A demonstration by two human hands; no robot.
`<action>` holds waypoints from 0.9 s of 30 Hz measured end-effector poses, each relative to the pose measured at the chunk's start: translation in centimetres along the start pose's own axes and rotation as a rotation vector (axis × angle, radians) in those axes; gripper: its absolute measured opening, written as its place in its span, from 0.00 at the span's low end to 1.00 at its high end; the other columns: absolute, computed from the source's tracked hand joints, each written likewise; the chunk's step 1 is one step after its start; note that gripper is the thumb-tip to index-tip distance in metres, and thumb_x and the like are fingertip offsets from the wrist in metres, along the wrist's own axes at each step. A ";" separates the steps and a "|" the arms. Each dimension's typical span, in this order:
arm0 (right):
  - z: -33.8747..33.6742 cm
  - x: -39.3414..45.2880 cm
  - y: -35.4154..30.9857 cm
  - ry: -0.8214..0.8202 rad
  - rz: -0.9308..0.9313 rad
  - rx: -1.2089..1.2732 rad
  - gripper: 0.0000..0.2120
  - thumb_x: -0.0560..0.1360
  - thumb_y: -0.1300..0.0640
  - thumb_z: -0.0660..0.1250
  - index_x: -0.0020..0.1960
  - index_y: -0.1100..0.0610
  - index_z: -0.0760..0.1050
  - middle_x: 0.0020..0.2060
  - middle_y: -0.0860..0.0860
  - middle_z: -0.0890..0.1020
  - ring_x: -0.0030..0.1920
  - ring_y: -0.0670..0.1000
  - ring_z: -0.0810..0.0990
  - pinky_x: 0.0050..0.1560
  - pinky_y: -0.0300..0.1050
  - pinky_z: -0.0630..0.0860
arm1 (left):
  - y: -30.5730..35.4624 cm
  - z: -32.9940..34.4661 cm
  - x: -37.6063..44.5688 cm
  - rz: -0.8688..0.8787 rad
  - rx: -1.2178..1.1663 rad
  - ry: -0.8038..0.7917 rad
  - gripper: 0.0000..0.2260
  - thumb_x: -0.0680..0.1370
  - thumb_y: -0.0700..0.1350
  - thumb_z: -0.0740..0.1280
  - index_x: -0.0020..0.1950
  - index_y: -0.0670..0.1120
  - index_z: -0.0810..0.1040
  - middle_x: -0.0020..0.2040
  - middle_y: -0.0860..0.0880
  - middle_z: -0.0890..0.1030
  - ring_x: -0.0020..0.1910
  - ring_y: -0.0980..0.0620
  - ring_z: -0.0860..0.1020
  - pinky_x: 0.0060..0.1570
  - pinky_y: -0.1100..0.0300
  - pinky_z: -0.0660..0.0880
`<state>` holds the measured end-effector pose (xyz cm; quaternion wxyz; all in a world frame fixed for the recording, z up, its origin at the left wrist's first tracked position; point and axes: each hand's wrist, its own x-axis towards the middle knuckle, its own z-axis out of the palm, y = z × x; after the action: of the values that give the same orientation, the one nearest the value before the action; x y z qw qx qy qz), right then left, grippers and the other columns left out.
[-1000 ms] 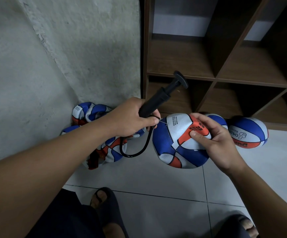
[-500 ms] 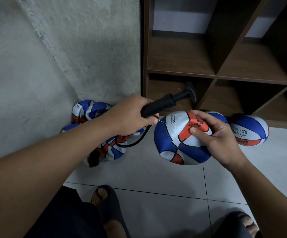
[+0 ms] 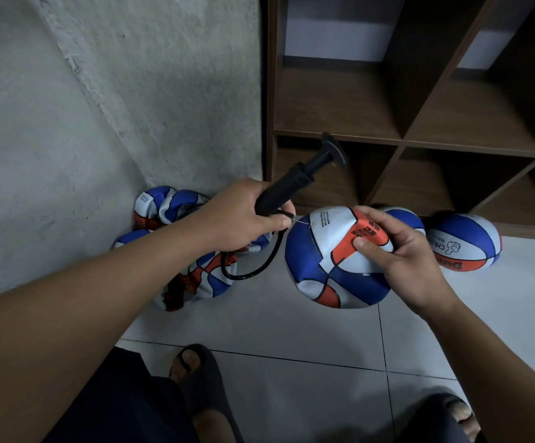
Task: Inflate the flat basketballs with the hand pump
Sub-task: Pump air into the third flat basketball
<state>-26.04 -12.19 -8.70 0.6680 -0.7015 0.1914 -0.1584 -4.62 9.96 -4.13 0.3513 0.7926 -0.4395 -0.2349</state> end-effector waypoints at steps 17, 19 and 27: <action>-0.1 0.3 -0.3 -0.031 -0.025 -0.069 0.24 0.79 0.67 0.74 0.72 0.52 0.80 0.59 0.49 0.87 0.60 0.51 0.86 0.58 0.40 0.82 | 1.1 0.5 0.1 -0.006 0.182 -0.009 0.05 0.80 0.52 0.76 0.51 0.53 0.83 0.38 0.51 0.85 0.34 0.56 0.83 0.40 0.50 0.82; -0.1 0.4 -0.4 -0.027 -0.035 -0.095 0.24 0.78 0.66 0.75 0.71 0.51 0.80 0.59 0.49 0.87 0.60 0.51 0.86 0.58 0.40 0.82 | 1.5 0.6 0.2 -0.008 0.242 -0.011 0.07 0.80 0.53 0.75 0.51 0.51 0.82 0.38 0.51 0.85 0.33 0.57 0.83 0.39 0.51 0.81; 1.5 -0.2 -1.2 -0.023 -0.048 -0.031 0.19 0.79 0.64 0.73 0.68 0.53 0.82 0.57 0.49 0.88 0.58 0.49 0.87 0.56 0.39 0.82 | 2.8 2.0 -0.3 0.016 0.236 -0.033 0.08 0.79 0.52 0.76 0.46 0.54 0.79 0.36 0.55 0.81 0.35 0.59 0.79 0.34 0.60 0.70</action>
<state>-25.39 -10.73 -7.59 0.6552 -0.7179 0.1695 -0.1633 -7.64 8.48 -3.28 0.2501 0.8210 -0.4760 -0.1920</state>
